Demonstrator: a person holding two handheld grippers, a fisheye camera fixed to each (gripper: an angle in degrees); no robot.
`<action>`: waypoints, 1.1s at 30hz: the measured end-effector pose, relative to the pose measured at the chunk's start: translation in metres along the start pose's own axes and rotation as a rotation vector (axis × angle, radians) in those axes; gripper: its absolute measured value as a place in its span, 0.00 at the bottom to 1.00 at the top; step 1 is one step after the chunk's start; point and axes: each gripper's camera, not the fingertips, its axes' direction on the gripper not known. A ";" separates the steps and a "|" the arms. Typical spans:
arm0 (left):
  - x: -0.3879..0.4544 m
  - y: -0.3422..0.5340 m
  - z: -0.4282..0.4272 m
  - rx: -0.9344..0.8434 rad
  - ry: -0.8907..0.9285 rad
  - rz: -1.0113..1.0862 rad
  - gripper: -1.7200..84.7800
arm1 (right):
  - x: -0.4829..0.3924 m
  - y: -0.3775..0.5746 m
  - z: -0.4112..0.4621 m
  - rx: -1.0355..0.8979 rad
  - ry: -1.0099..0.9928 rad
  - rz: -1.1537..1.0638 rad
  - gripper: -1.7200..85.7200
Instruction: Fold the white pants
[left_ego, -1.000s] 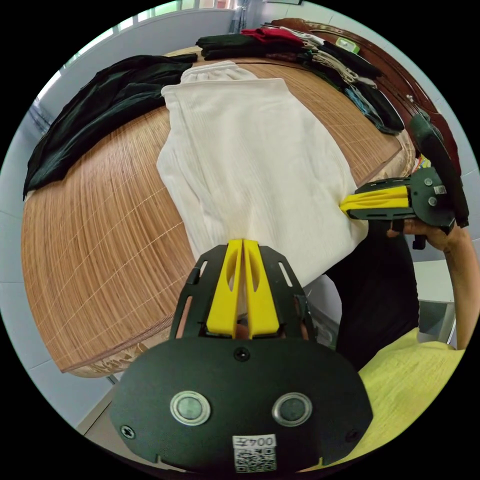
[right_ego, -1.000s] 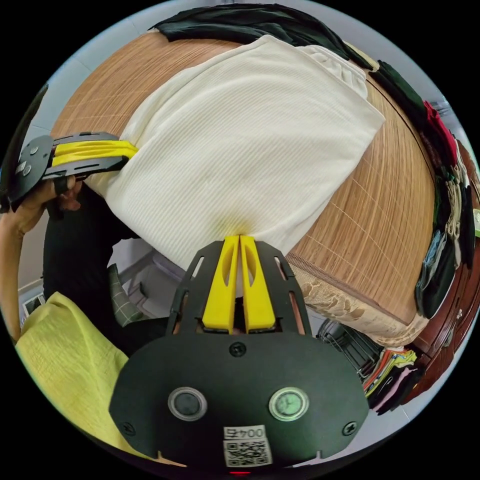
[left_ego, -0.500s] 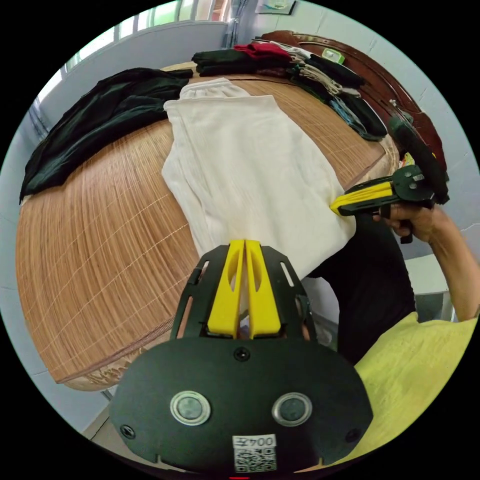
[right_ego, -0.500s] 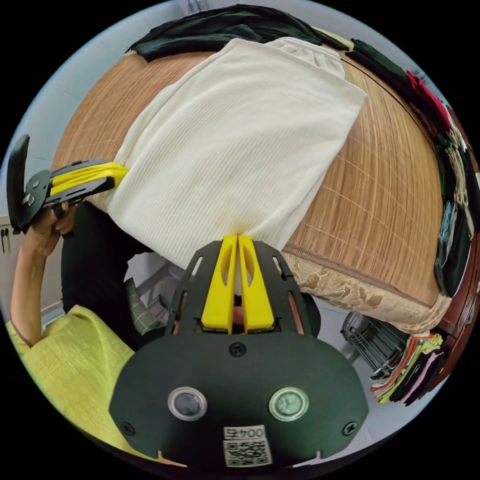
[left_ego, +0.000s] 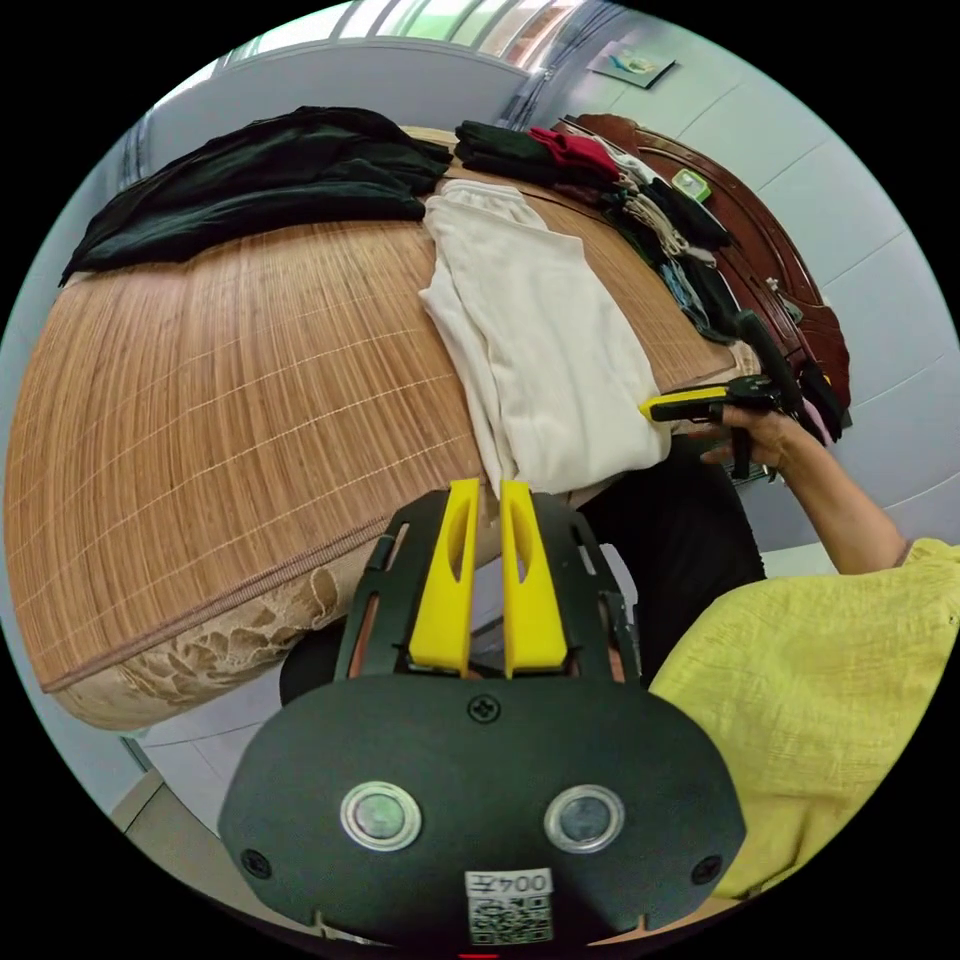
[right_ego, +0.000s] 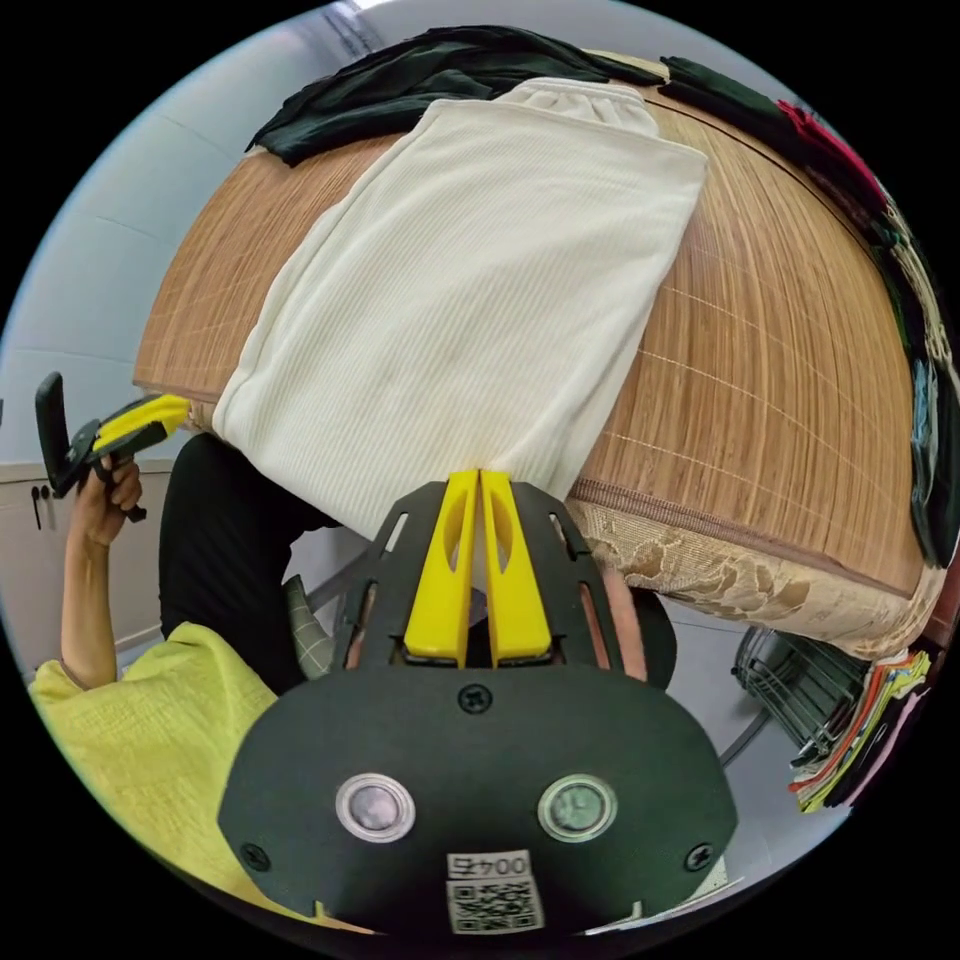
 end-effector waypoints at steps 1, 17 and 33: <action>0.002 0.004 0.003 -0.003 0.028 0.014 0.09 | 0.009 0.002 -0.002 0.006 -0.026 0.028 0.03; 0.027 0.005 0.056 -0.076 0.060 0.077 0.09 | 0.170 0.096 -0.032 0.150 -0.470 0.275 0.20; 0.052 0.043 0.024 0.084 0.019 -0.044 0.07 | 0.235 0.114 0.039 0.100 -0.881 0.489 0.14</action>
